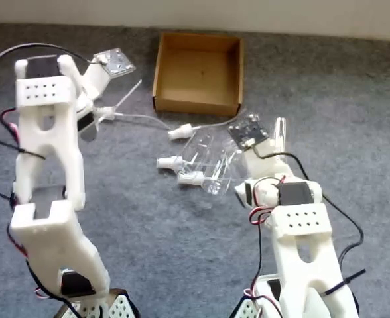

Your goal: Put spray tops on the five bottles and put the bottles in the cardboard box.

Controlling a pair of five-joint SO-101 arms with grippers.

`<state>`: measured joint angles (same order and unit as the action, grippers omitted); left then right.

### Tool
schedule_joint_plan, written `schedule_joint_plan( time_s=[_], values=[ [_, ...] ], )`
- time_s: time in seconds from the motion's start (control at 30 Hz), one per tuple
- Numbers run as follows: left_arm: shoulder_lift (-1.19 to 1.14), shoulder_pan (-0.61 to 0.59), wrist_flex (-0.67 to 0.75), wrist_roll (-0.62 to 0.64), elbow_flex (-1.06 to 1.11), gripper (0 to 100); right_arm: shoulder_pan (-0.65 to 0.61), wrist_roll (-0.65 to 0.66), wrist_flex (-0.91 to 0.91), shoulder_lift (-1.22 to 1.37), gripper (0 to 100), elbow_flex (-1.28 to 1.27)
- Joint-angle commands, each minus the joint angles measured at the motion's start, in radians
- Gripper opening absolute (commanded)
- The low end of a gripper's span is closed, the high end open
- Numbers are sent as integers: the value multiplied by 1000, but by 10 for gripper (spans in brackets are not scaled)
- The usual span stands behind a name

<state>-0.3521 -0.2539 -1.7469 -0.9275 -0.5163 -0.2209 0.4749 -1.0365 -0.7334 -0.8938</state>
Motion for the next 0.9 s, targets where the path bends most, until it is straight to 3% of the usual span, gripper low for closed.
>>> schedule_joint_plan(
  time_s=[0.0, 0.13, 0.37, 0.53, 0.87],
  values=[
    [315, -19, -25, -227, 119, 3, -39, 17, -1, -7, 5, 48],
    [611, 28, -25, -428, 328, 3, -39, 57, 51, -15, 5, 45],
    [1023, 97, -20, -709, 656, 3, -35, 370, 77, -15, 5, -2],
    [1087, 111, -20, -760, 745, 3, -33, 571, 71, -15, 5, -2],
    [1087, 177, -20, -830, 915, 3, -18, 736, -18, -16, 5, -2]
  ],
)
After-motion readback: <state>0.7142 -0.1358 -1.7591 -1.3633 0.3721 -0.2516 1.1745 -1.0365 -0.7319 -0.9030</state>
